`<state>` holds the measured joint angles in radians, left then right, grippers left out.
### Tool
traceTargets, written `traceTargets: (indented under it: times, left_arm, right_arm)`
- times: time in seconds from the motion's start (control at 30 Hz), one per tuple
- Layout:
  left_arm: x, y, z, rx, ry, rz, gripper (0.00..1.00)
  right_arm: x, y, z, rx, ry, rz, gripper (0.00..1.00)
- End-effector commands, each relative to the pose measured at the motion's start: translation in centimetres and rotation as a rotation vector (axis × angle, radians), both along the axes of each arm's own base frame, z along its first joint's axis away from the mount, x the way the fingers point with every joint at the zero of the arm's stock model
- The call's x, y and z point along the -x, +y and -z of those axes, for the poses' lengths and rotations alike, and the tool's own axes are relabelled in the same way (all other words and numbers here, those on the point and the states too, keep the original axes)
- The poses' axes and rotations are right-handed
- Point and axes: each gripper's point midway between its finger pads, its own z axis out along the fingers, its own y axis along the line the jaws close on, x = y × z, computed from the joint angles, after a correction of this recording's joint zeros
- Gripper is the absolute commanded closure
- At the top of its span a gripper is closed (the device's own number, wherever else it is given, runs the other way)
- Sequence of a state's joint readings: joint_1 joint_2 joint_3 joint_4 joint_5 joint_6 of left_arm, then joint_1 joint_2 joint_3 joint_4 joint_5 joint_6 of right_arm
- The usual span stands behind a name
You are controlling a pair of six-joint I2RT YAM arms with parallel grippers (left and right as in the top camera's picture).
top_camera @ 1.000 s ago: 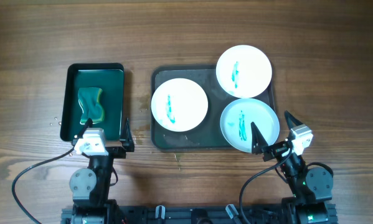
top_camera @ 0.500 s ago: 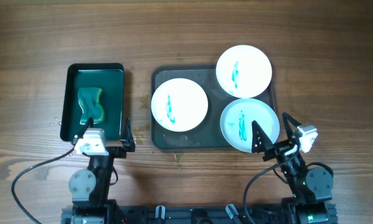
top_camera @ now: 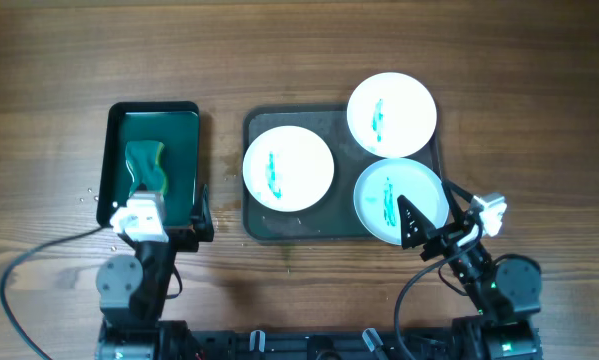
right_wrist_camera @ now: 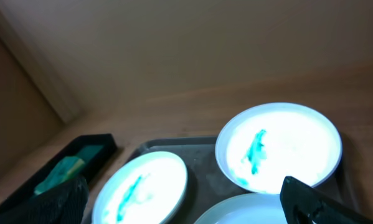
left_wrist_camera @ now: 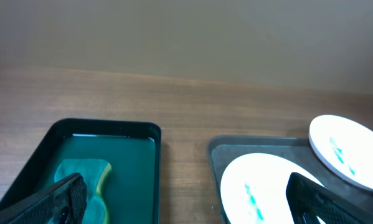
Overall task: Clean dirty plates on tray and stack at the side
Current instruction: 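Move left gripper to sponge and right gripper to lower-left plate rim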
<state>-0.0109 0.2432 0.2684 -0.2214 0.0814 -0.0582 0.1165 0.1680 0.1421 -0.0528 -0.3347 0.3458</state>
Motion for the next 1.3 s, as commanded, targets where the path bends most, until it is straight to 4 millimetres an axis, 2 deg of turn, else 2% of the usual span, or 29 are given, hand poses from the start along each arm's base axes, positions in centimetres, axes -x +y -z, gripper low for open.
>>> traceTargets:
  times: [0.0,0.23,0.37,0.5,0.63,0.73,0.9,1.03,1.1,1.17,1.27]
  left_arm:
    - [-0.7,-0.3,-2.7,0.014,0.052,0.018,0.00]
    - [-2.1,-0.4,-7.0,0.017,0.209,0.023,0.00]
    - [-2.8,-0.4,-8.6,0.018,0.339,0.023,0.00]
    - [-3.5,-0.6,-8.3,0.023,0.487,0.028,0.00]
    - [-4.3,-1.9,-6.1,0.072,0.598,0.093,0.00]
    - [-3.9,-3.5,-3.9,0.162,0.719,0.147,0.00]
    - [-4.1,-4.7,-1.7,0.215,0.825,0.205,0.00]
    - [-5.5,-4.0,-1.3,0.172,0.806,0.186,0.00]
    - [-6.3,-2.2,-1.4,0.190,0.808,0.039,0.00]
    - [-6.7,-0.6,-1.6,0.211,0.805,-0.094,0.00]
    - [-6.9,0.6,-1.7,0.210,0.795,-0.176,0.00]
  right_arm:
    - [-0.1,0.9,-2.9,0.046,0.018,-0.057,0.00]
    - [-2.2,1.2,-6.0,0.093,0.221,-0.071,0.00]
    - [-3.5,1.4,-6.9,0.135,0.372,-0.086,0.00]
    - [-4.6,1.6,-7.2,0.208,0.480,-0.125,0.00]
    - [-6.2,1.8,-6.8,0.226,0.537,-0.136,0.00]
    - [-7.1,2.8,-6.1,0.172,0.572,-0.173,0.00]
    - [-8.2,3.7,-4.1,0.181,0.611,-0.239,0.00]
    - [-9.3,4.1,-0.5,0.115,0.773,-0.213,0.25]
    - [-9.6,4.8,1.4,0.091,0.852,-0.209,0.35]
    - [-9.7,5.9,3.1,0.081,0.915,-0.216,0.41]
    - [-10.2,7.1,5.8,0.100,0.993,-0.167,0.50]
